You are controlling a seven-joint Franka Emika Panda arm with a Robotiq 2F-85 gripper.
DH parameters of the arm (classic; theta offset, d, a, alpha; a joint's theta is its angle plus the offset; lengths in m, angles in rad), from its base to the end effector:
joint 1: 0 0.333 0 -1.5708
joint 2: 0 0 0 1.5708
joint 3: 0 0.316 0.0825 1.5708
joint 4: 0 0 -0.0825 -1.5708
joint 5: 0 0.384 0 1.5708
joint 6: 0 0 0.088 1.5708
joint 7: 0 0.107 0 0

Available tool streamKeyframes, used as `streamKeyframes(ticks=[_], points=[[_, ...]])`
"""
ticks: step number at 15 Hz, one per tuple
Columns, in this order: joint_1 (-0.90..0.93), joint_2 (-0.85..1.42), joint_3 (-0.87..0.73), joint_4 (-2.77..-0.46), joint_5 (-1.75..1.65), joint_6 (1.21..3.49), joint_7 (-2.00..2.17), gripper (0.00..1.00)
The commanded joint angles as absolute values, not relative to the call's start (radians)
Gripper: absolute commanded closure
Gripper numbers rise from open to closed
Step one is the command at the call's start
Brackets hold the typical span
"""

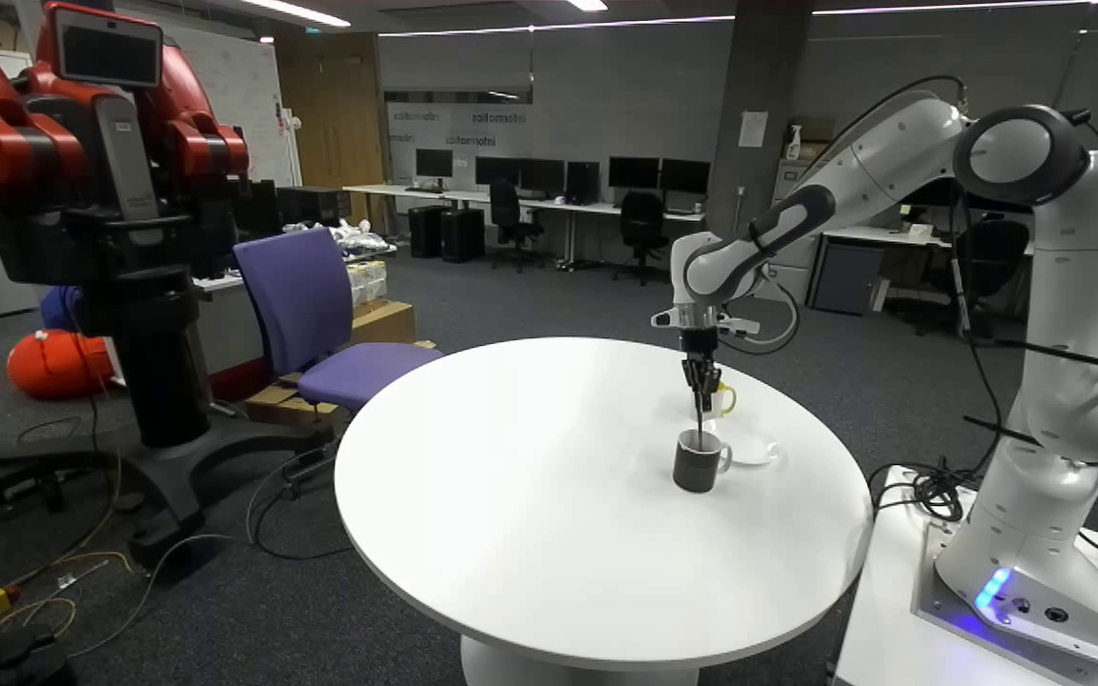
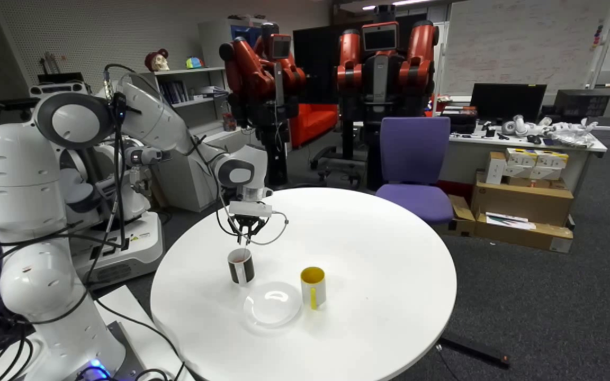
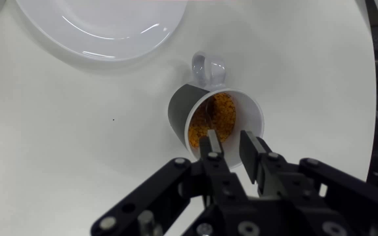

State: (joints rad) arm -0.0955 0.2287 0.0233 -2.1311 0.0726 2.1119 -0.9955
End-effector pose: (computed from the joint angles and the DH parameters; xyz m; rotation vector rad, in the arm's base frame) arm 0.5391 -0.0357 0.2825 -2.6698 -1.2539 0.2691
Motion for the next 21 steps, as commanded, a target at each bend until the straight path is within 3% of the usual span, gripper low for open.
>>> streamKeyframes(ticks=[1, 7, 13, 21], points=[[-0.108, 0.224, 0.023, -2.115, 0.105, 2.078, -1.029, 0.42], [-0.116, 0.177, 0.01, -2.099, 0.11, 2.078, -1.001, 0.01], [-0.092, 0.096, 0.004, -2.063, 0.133, 2.016, -0.907, 0.0], [-0.036, -0.044, 0.004, -2.029, 0.01, 1.776, -0.457, 0.0]])
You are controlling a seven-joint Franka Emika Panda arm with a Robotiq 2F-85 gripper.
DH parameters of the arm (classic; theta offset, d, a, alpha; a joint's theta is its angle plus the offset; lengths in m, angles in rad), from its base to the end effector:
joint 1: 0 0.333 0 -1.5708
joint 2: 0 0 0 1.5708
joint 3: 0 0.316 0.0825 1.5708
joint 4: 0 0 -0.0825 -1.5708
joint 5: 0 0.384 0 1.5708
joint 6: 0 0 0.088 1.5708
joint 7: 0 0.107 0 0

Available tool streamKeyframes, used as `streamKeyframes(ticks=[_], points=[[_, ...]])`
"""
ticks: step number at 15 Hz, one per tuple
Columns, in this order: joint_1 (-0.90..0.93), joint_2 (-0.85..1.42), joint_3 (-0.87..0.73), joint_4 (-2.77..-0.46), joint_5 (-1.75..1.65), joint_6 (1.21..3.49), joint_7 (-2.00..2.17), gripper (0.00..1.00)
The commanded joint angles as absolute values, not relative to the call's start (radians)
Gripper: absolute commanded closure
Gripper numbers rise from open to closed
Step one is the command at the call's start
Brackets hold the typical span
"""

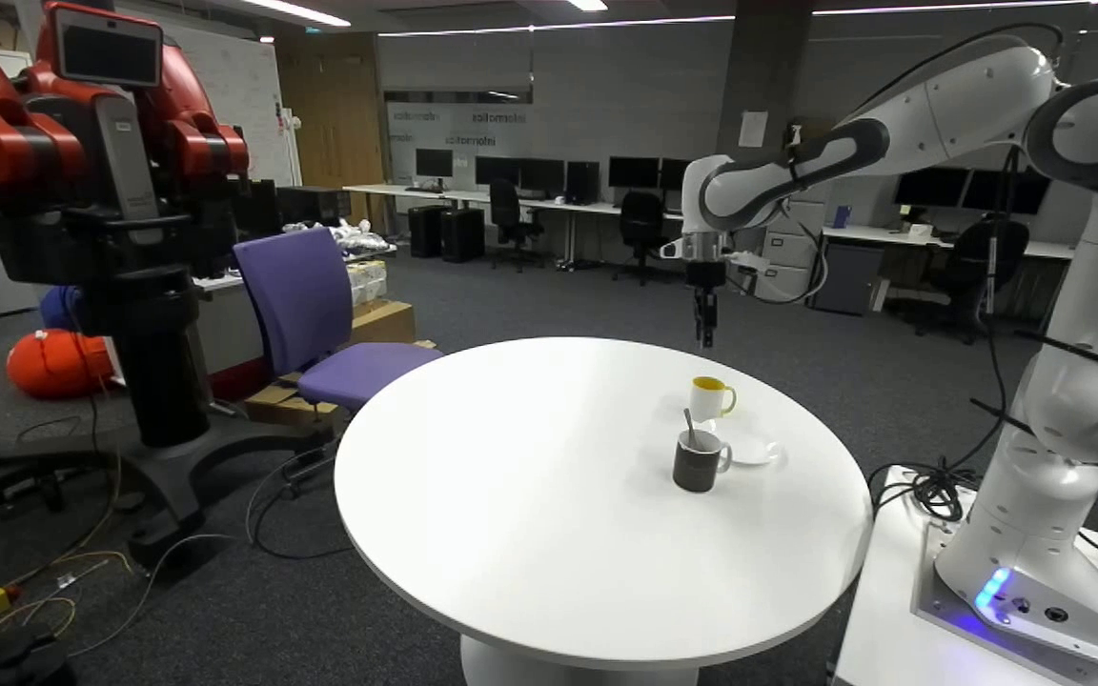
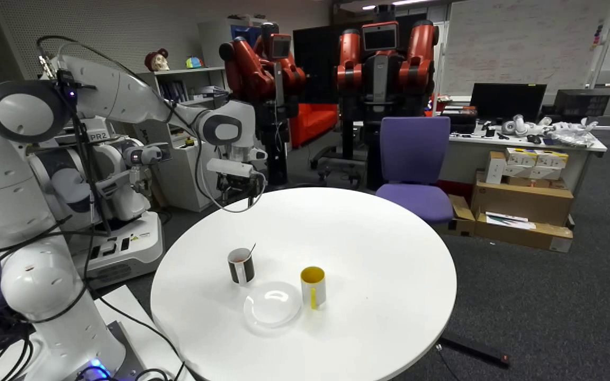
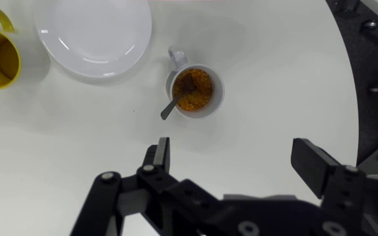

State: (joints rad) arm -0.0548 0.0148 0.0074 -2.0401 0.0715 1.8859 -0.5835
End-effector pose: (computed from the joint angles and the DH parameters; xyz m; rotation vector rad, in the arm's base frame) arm 0.5339 -0.0200 0.4219 -2.9221 -0.7589 0.2121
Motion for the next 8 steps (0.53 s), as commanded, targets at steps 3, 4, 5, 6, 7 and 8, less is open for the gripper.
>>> streamKeyframes(ticks=[3, 4, 5, 6, 7, 8], points=[[-0.019, -0.075, 0.005, -2.014, -0.026, 1.655, -0.408, 0.0], [-0.02, -0.048, -0.002, -2.028, 0.003, 1.717, -0.447, 0.0], [-0.016, -0.057, -0.002, -2.026, -0.003, 1.694, -0.435, 0.0], [-0.014, -0.064, -0.002, -2.026, -0.005, 1.686, -0.431, 0.0], [-0.014, -0.065, -0.002, -2.026, -0.006, 1.685, -0.43, 0.0], [-0.014, -0.065, -0.002, -2.026, -0.006, 1.685, -0.43, 0.0]])
